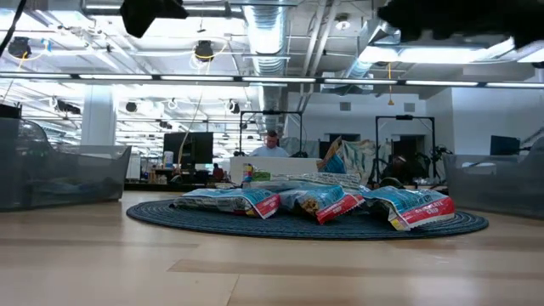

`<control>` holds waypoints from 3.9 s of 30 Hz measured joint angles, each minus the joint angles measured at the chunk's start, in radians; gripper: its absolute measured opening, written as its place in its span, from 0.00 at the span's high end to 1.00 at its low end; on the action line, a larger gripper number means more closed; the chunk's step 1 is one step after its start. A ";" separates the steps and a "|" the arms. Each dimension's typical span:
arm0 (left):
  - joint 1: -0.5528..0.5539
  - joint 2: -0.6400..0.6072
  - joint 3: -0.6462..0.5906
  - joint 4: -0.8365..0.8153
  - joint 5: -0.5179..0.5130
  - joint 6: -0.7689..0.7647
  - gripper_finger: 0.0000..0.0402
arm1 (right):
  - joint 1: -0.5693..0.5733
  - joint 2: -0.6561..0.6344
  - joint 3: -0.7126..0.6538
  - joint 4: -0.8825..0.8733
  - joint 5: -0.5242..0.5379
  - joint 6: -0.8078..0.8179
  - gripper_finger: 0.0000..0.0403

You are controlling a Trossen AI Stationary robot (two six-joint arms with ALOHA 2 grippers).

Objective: Pick and place Granola Bars by type
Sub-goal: Put the orange granola bar into the right black bin

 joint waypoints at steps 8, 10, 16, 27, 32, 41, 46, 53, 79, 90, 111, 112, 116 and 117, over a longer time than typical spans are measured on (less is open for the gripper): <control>-0.036 -0.006 -0.095 -0.050 0.010 -0.084 0.68 | 0.000 0.376 0.298 -0.309 -0.001 -0.087 0.67; -0.039 -0.018 -0.097 -0.074 0.009 -0.090 0.68 | -0.005 0.446 0.369 -0.371 0.000 -0.112 0.67; -0.027 -0.128 -0.042 -0.085 -0.010 -0.009 0.68 | -0.064 0.567 0.538 -0.436 -0.001 -0.174 0.67; -0.037 -0.232 0.130 0.109 0.022 0.169 0.68 | -0.156 0.560 0.611 -0.503 -0.004 -0.185 0.67; -0.035 -0.189 0.134 0.598 0.256 0.614 0.68 | -0.157 0.549 0.610 -0.573 -0.004 -0.168 0.67; 0.014 -0.102 0.133 1.179 0.958 1.635 0.68 | -0.128 0.563 0.609 -0.616 -0.011 -0.130 0.67; 0.199 -0.121 0.133 1.027 1.129 1.572 0.68 | -0.091 0.582 0.609 -0.689 -0.102 -0.108 0.67; 0.571 -0.139 0.132 0.961 1.581 1.507 0.68 | 0.001 0.656 0.607 -0.739 -0.161 -0.073 0.67; 0.946 -0.454 -0.378 1.232 1.874 1.438 0.68 | 0.060 0.928 0.609 -0.639 -0.012 0.015 0.67; 0.946 -0.629 -0.488 1.313 1.834 1.397 0.68 | 0.072 0.908 0.609 -0.632 0.001 -0.003 0.96; 0.946 -0.632 -0.494 1.322 1.765 1.339 0.68 | 0.194 0.588 0.609 -0.988 0.384 0.330 1.00; 0.946 -0.632 -0.494 1.322 1.766 1.340 0.68 | 0.202 0.573 0.609 -1.019 0.393 0.376 1.00; 0.943 -0.628 -0.494 1.333 1.769 1.353 0.68 | 0.236 0.534 0.609 -1.168 0.396 0.562 1.00; 0.943 -0.627 -0.494 1.333 1.769 1.353 0.68 | 0.245 0.531 0.609 -1.202 0.396 0.604 1.00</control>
